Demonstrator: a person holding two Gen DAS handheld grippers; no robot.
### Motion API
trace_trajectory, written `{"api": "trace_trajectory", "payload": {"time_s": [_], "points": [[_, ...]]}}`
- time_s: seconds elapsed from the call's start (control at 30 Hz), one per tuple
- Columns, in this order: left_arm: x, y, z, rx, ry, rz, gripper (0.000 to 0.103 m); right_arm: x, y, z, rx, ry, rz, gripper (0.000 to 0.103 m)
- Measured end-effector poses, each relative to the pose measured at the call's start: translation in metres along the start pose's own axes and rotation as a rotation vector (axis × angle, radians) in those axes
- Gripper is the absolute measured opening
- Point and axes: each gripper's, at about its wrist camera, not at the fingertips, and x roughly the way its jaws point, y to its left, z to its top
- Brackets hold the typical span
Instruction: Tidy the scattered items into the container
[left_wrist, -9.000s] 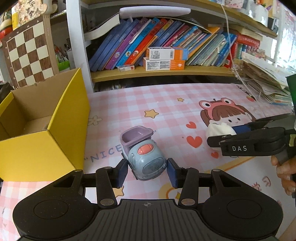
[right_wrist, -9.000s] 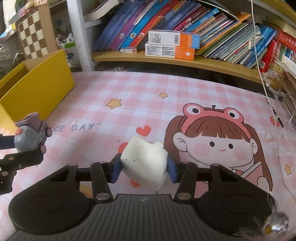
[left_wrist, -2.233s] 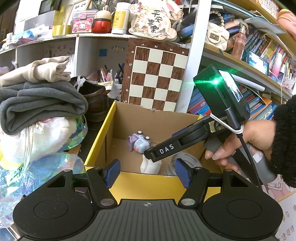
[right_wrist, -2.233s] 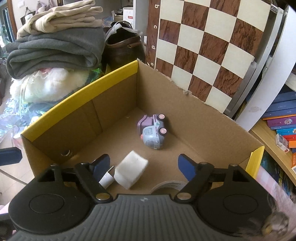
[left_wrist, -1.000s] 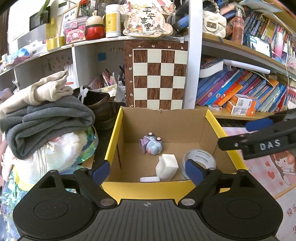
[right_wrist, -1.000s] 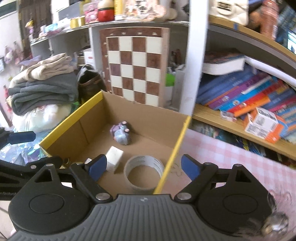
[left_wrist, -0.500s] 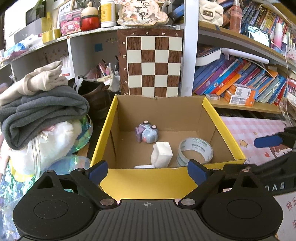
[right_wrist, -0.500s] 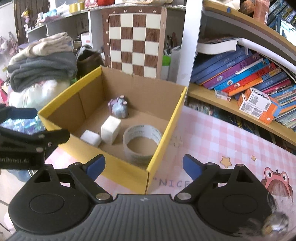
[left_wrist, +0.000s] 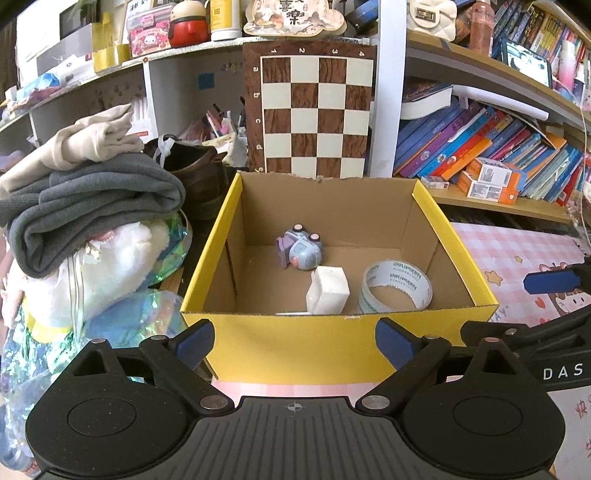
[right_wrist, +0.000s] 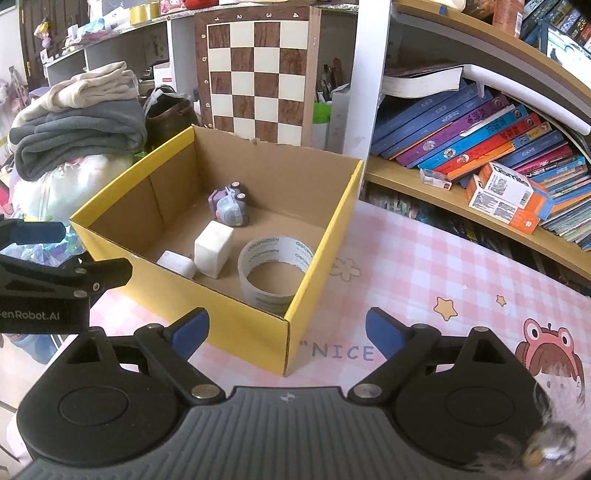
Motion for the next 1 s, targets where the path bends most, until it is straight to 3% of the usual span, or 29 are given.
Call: {"api": "trace_trajectory", "payload": {"time_s": [0.5, 1.0], "points": [[0.002, -0.005, -0.01, -0.03, 0.045, -0.01, 0.099, 0.002, -0.004, -0.013, 0.023, 0.02, -0.035, 0.102], [0.002, -0.008, -0.014, -0.049, 0.044, 0.022, 0.1, -0.002, -0.005, -0.018, 0.047, 0.004, -0.05, 0.103]]}}
